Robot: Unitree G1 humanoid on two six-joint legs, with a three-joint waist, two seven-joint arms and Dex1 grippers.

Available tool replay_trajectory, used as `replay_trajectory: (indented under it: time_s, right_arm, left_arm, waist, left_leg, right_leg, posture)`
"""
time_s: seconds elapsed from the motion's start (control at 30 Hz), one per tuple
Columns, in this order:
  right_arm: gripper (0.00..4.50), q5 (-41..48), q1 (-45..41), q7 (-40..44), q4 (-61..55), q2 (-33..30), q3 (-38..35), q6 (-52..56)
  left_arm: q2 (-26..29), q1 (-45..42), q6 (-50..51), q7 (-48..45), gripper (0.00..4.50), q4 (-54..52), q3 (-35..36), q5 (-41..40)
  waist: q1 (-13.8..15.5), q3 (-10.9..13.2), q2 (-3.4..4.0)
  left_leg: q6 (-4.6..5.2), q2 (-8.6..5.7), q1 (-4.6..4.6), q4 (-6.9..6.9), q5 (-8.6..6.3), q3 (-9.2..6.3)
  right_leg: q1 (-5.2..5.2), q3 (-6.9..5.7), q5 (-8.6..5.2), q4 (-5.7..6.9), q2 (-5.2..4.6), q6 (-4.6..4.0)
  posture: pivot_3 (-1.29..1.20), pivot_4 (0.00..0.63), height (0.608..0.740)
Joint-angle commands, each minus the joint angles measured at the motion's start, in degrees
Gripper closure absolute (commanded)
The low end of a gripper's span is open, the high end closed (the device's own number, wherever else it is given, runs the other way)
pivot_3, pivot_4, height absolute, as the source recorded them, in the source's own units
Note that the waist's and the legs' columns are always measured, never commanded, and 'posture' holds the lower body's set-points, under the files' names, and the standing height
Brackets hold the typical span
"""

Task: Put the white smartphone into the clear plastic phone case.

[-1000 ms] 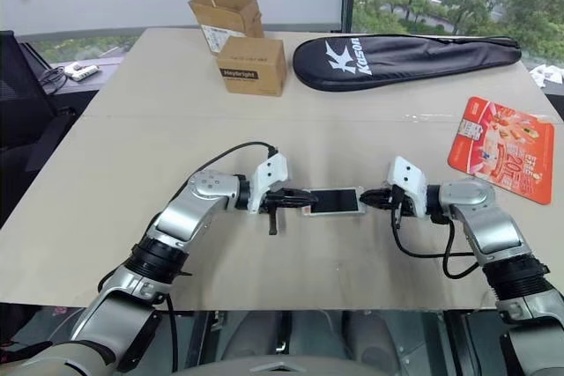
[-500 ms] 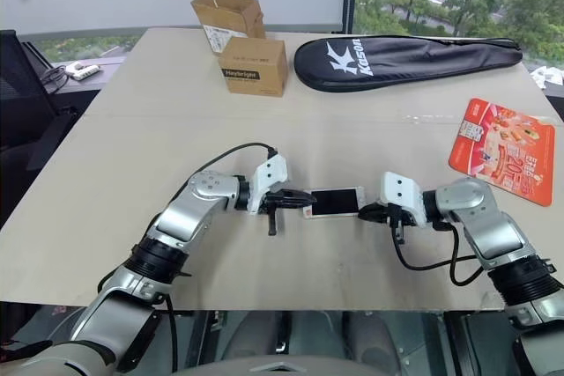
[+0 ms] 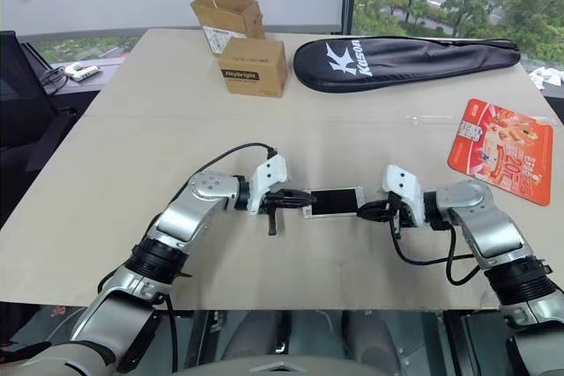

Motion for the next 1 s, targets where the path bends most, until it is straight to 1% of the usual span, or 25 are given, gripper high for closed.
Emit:
replay_trajectory:
  time_s: [0.03, 0.1, 0.23, 0.37, 0.47, 0.57, 0.7, 0.8, 0.83, 0.93, 0.97, 1.0]
  right_arm:
    - [4.48, 6.67, 0.16, -1.38, -1.42, 0.81, -3.74, 10.56]
    - [4.48, 9.04, -0.22, -3.27, -1.84, 0.69, -5.81, 15.68]
    - [4.48, 13.01, 0.4, -5.86, -4.11, -0.04, -8.57, 22.34]
    - [4.48, 18.74, 2.62, -5.14, -6.95, 0.2, -15.01, 21.6]
    - [4.48, 17.76, 6.88, -2.39, -7.35, -0.33, -18.54, 11.08]
    - [4.48, 13.92, 10.71, 0.2, -5.31, -2.02, -18.91, 1.27]
    - [4.48, 9.92, 13.0, 1.24, 2.03, -1.64, -20.9, -13.37]
    - [4.48, 7.23, 13.91, 2.2, 8.99, -2.76, -22.11, -22.87]
    - [4.48, 7.13, 13.81, 2.19, 10.43, -2.62, -22.64, -24.97]
    - [4.48, 9.82, 12.3, 4.0, 13.32, -3.66, -23.39, -21.83]
    - [3.9, 9.89, 11.84, 4.73, 14.2, -4.15, -23.52, -22.06]
    - [3.59, 9.75, 11.52, 5.2, 14.88, -4.45, -23.57, -22.66]
  left_arm:
    - [-0.38, 0.06, -1.62, 0.87, 4.5, -2.19, 3.79, -2.63]
    - [0.32, 0.33, -2.04, 1.02, 4.5, -2.7, 4.87, -2.84]
    - [2.2, 1.51, -1.89, 1.14, 4.5, -4.55, 7.19, -3.93]
    - [4.58, 4.98, -1.27, 1.26, 4.5, -9.03, 11.21, -6.8]
    - [7.01, 9.69, -0.66, 1.83, 4.5, -13.16, 14.11, -8.37]
    - [8.22, 14.17, -0.2, 3.31, 4.5, -16.79, 16.46, -9.73]
    - [9.51, 20.08, 0.13, 5.47, 4.5, -20.24, 19.35, -10.7]
    - [10.84, 25.72, 0.47, 6.96, 4.5, -22.17, 23.0, -11.41]
    - [11.1, 26.84, 0.69, 7.48, 4.5, -22.6, 23.82, -11.69]
    - [12.96, 31.31, 1.74, 6.97, 4.5, -24.68, 26.4, -13.58]
    - [13.57, 32.59, 1.5, 6.97, 3.98, -25.16, 26.95, -13.43]
    - [13.95, 33.29, 1.27, 7.14, 3.71, -25.44, 27.19, -13.23]
  waist:
    - [-0.01, 0.05, 0.03]
    - [0.0, 0.11, 0.12]
    - [0.02, 0.17, 0.18]
    - [0.07, 0.25, 0.21]
    - [0.01, 0.25, 0.22]
    - [-0.03, 0.26, 0.23]
    - [-0.06, 0.27, 0.23]
    - [-0.18, 0.28, 0.26]
    - [-0.19, 0.29, 0.26]
    - [-0.17, 0.32, 0.31]
    - [-0.19, 0.34, 0.33]
    - [-0.16, 0.35, 0.36]
  left_leg:
    - [0.0, 0.0, -0.08, 0.0, 0.0, -0.01]
    - [0.0, 0.0, -0.32, 0.0, 0.0, -0.02]
    - [0.01, -0.02, -0.44, -0.09, -0.01, 0.01]
    - [0.02, -0.02, -0.55, -0.27, -0.01, 0.08]
    - [0.02, -0.01, -0.55, -0.38, -0.01, 0.12]
    - [0.02, -0.01, -0.49, -0.55, -0.01, 0.19]
    - [0.02, 0.0, -0.43, -0.58, -0.01, 0.24]
    - [0.02, 0.0, -0.36, -0.61, -0.01, 0.36]
    - [0.02, 0.0, -0.35, -0.63, -0.01, 0.37]
    - [0.02, 0.02, -0.35, -0.66, -0.01, 0.37]
    - [0.02, 0.02, -0.35, -0.66, -0.01, 0.37]
    - [0.02, 0.04, -0.34, -0.66, -0.01, 0.39]
  right_leg:
    - [-0.07, 0.0, 0.0, 0.0, 0.0, -0.01]
    - [-0.3, -0.01, 0.02, 0.0, 0.0, 0.0]
    - [-0.45, 0.02, 0.14, 0.0, -0.01, 0.22]
    - [-0.61, 0.07, 0.14, -0.06, -0.01, 0.23]
    - [-0.66, 0.1, 0.14, -0.11, 0.0, 0.24]
    - [-0.67, 0.14, 0.13, -0.15, 0.0, 0.25]
    - [-0.68, 0.16, 0.12, -0.14, 0.0, 0.26]
    - [-0.68, 0.26, 0.12, -0.14, 0.0, 0.24]
    - [-0.68, 0.27, 0.12, -0.14, 0.0, 0.24]
    - [-0.72, 0.28, 0.13, -0.13, 0.01, 0.22]
    - [-0.72, 0.28, 0.08, -0.12, 0.01, 0.14]
    - [-0.72, 0.3, 0.01, -0.12, 0.01, 0.01]
  posture:
    - [0.0, 0.15, 0.74]
    - [0.0, 0.15, 0.74]
    - [0.0, 0.15, 0.74]
    - [0.0, 0.15, 0.74]
    - [0.0, 0.15, 0.74]
    - [0.0, 0.15, 0.74]
    - [0.0, 0.15, 0.74]
    - [0.0, 0.15, 0.74]
    - [0.0, 0.15, 0.74]
    - [0.0, 0.15, 0.74]
    - [0.0, 0.15, 0.74]
    - [0.0, 0.15, 0.74]
